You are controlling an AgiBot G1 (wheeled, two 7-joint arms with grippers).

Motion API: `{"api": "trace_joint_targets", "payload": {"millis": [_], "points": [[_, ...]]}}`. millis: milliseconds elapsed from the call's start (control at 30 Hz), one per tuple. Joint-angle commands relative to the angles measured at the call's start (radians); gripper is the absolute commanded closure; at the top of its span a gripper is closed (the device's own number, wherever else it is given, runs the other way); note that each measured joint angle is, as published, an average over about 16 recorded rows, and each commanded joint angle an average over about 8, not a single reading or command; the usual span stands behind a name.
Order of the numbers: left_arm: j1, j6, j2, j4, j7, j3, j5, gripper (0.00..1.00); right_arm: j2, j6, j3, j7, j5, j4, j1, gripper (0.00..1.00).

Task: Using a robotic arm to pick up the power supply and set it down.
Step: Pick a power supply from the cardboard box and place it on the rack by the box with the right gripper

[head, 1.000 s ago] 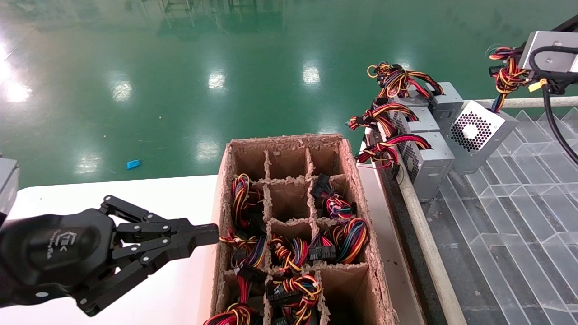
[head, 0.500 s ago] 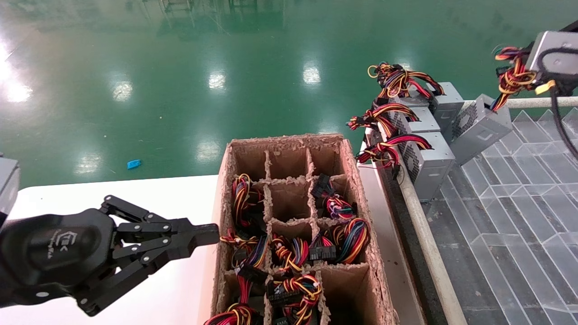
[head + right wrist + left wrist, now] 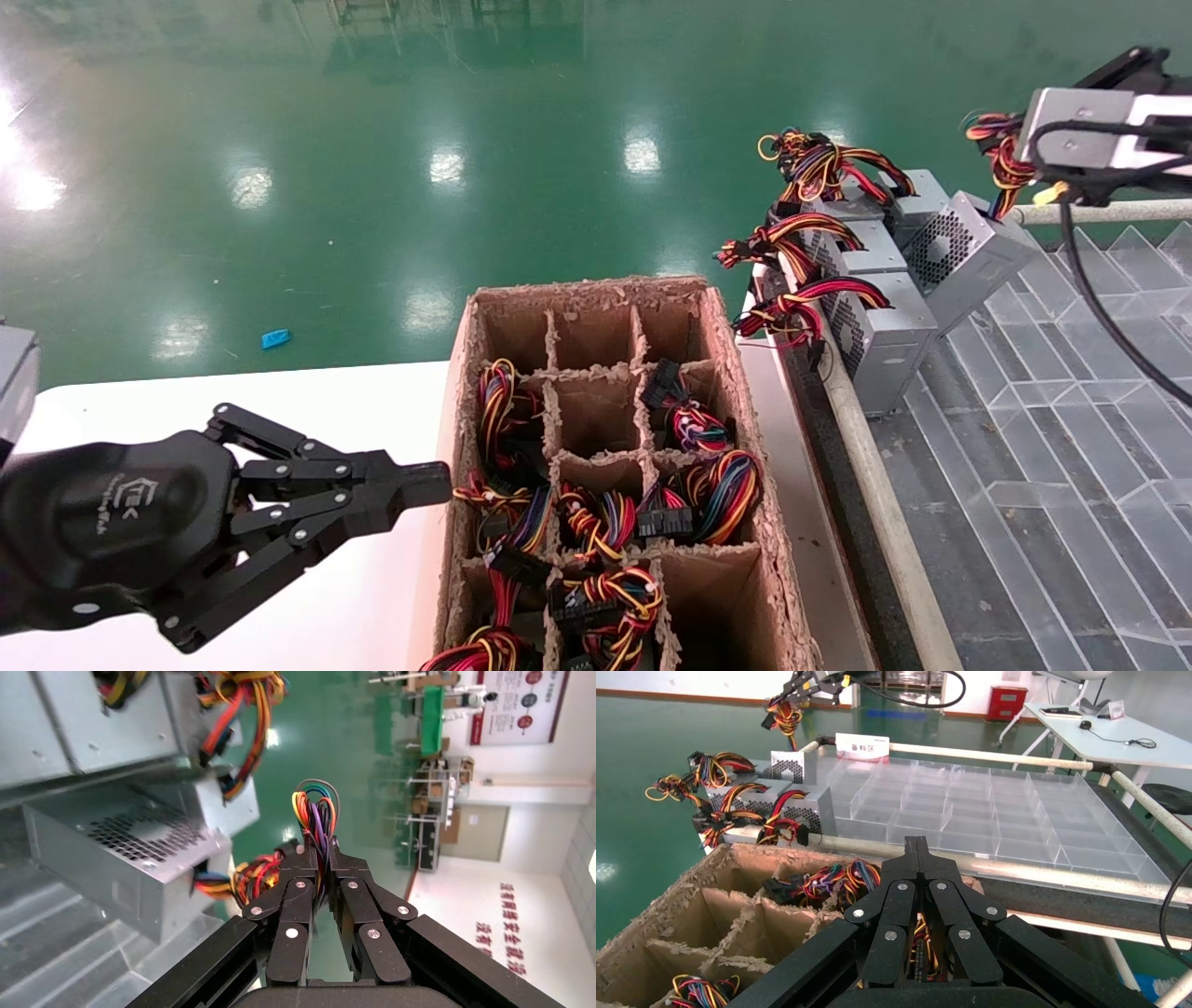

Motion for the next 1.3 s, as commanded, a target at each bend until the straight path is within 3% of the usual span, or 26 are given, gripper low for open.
{"api": "trace_joint_targets", "payload": {"millis": [33, 500, 1033, 1300], "points": [[0.000, 0.000, 0.000, 0.000, 0.000, 0.000, 0.000, 1.00, -0.001, 0.003, 0.001, 0.005, -0.010, -0.006, 0.005, 1.00], [0.000, 0.000, 0.000, 0.000, 0.000, 0.000, 0.000, 1.00, -0.002, 0.015, 0.001, -0.007, 0.015, 0.014, -0.014, 1.00], [0.000, 0.000, 0.000, 0.000, 0.000, 0.000, 0.000, 1.00, -0.121, 0.133, 0.005, -0.060, 0.076, -0.129, -0.048, 1.00], [0.000, 0.000, 0.000, 0.000, 0.000, 0.000, 0.000, 1.00, -0.151, 0.147, 0.007, -0.088, 0.105, -0.192, -0.046, 1.00]]}}
